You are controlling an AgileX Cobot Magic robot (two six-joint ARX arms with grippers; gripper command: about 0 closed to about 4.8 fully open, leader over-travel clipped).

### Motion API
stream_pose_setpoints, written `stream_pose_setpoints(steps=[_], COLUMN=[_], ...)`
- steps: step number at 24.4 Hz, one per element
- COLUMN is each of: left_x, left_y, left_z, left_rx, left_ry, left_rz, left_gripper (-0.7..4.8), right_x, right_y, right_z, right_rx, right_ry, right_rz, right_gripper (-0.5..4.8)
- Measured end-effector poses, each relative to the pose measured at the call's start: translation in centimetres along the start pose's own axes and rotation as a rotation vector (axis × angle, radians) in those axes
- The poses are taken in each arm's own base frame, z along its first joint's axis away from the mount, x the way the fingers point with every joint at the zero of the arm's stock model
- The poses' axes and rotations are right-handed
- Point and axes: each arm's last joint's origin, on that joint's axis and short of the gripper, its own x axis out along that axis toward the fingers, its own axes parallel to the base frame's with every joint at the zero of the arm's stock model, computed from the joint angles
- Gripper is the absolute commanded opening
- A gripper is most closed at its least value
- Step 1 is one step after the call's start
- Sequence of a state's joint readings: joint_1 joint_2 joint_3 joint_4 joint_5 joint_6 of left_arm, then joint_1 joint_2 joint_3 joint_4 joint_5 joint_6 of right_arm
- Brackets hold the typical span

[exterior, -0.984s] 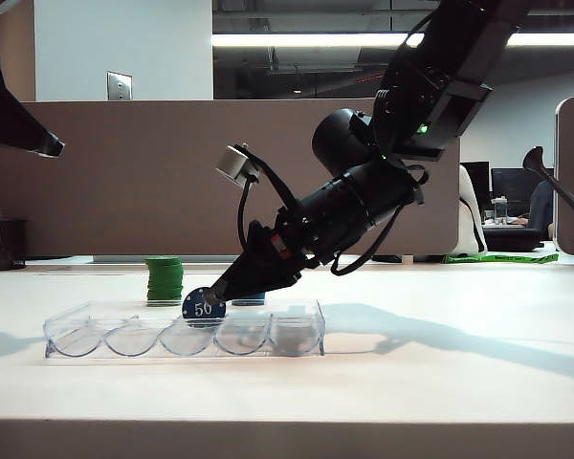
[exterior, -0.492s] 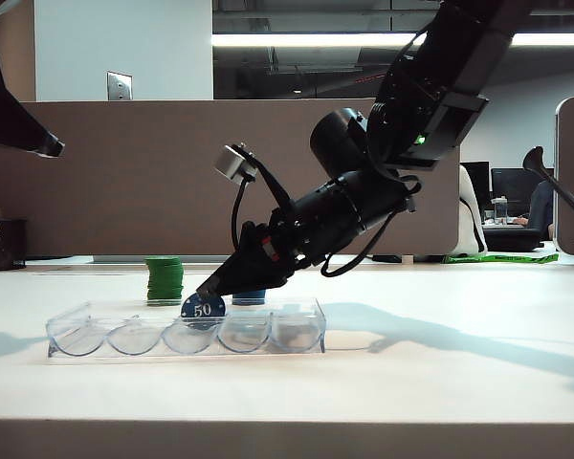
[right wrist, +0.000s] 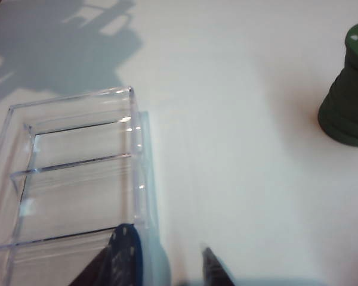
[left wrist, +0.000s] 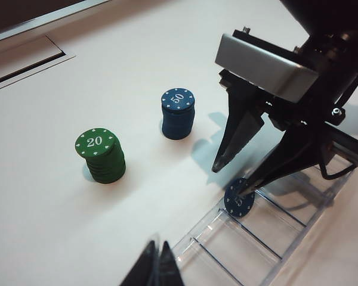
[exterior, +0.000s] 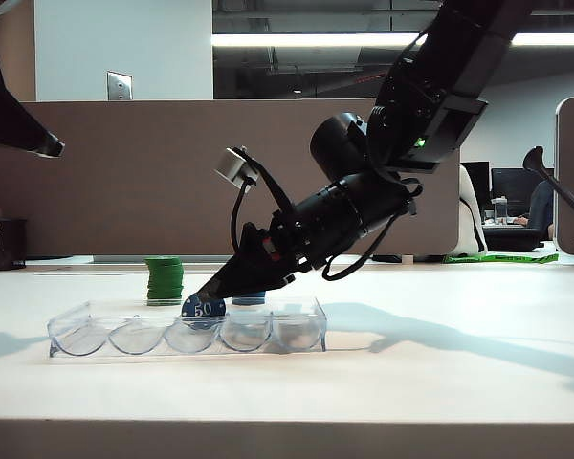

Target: Pick up the chip in the box and place it on the pile of chips with the same color.

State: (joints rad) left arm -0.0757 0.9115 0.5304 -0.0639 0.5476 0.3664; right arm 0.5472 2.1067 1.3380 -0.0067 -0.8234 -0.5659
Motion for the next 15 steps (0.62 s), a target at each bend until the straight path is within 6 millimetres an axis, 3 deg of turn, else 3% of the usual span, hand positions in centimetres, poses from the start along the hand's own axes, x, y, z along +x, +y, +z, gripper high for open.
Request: stream_pose_setpoints(steps=[4,7,15], left_x=[0.0,0.0,0.0], left_y=[0.0,0.0,0.0], left_z=[0.0,0.0,0.0], left_rx=[0.0,0.0,-0.001], left_ry=[0.0,0.0,0.0], left_rz=[0.0,0.0,0.0], left_gripper=[-0.06,-0.06,-0.06], right_x=[0.0,0.01,0.0], right_y=[0.1,0.1,0.12], right_z=[-0.15,-0.12,-0.15], right_rx=[0.016,0.015,0.019], right_ry=[0.012,0.012,0.014], right_rz=[0.008,0.008,0.011], right_gripper=[1.92,1.38,1.22])
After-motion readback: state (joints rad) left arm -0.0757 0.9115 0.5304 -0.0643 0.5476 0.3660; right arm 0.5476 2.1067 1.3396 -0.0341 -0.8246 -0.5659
